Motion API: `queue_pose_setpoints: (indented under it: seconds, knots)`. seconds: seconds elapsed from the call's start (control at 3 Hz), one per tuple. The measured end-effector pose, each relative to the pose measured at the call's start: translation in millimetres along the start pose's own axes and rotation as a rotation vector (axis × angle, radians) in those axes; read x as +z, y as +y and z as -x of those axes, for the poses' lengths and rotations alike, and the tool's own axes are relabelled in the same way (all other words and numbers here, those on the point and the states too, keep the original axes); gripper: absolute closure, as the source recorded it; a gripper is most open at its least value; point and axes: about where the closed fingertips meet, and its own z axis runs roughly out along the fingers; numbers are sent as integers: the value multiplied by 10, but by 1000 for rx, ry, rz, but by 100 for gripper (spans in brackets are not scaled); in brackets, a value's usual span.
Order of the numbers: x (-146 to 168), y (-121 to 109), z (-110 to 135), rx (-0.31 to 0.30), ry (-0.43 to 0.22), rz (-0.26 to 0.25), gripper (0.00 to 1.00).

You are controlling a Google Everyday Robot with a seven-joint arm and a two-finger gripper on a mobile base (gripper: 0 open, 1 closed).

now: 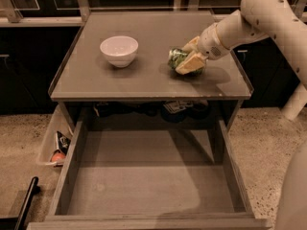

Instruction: Place green can into top drawer

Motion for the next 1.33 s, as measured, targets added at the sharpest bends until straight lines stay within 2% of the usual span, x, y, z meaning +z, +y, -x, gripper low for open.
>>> queue_pose_setpoints:
  seconds: [0.67, 1.33]
  knots:
    - [-306, 260, -125, -6, -53, -24, 100]
    - [-539, 626, -343, -34, -54, -36, 100]
